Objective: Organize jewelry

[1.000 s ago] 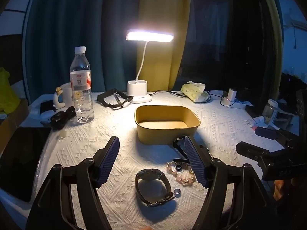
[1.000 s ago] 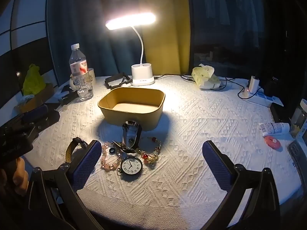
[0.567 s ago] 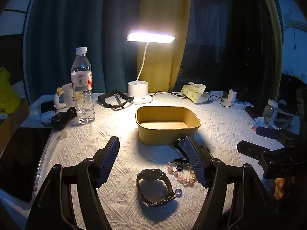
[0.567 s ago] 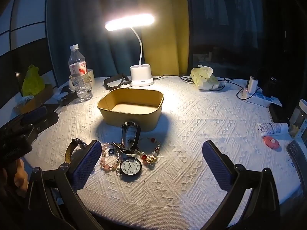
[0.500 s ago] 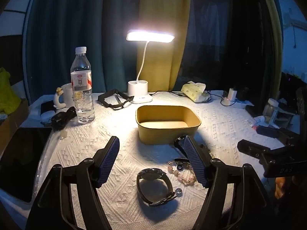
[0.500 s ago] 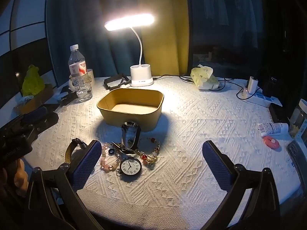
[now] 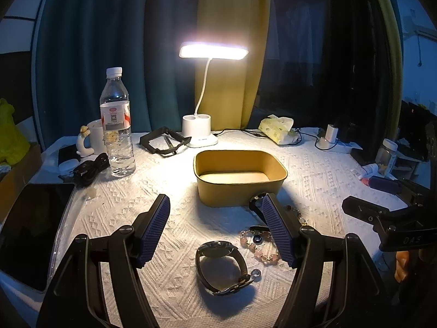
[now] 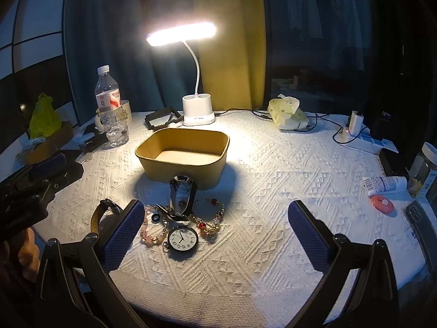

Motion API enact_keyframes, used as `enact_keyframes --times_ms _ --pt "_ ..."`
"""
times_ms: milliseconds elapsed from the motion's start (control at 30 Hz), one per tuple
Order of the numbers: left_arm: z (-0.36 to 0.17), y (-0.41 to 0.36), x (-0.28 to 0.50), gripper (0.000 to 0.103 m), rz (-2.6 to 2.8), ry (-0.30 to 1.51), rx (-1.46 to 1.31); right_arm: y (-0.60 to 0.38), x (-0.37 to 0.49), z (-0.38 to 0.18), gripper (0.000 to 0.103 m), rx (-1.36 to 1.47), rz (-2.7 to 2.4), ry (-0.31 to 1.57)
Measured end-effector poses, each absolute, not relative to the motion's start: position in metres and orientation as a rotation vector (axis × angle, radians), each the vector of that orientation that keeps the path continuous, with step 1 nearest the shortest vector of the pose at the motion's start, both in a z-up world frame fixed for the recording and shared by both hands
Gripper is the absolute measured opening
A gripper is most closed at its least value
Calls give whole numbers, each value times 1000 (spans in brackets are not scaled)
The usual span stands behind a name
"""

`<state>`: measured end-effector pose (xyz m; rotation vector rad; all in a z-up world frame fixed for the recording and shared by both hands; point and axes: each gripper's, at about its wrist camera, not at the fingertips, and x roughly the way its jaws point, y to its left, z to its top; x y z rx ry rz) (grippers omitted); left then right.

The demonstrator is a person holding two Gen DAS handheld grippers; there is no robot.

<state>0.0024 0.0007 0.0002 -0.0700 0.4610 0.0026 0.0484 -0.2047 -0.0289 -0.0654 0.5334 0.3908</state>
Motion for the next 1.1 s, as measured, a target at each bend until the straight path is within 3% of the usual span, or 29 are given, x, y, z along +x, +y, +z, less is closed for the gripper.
enact_keyframes --times_ms 1100 --pt "-2 10 0 73 -25 456 -103 -199 50 -31 103 -70 395 537"
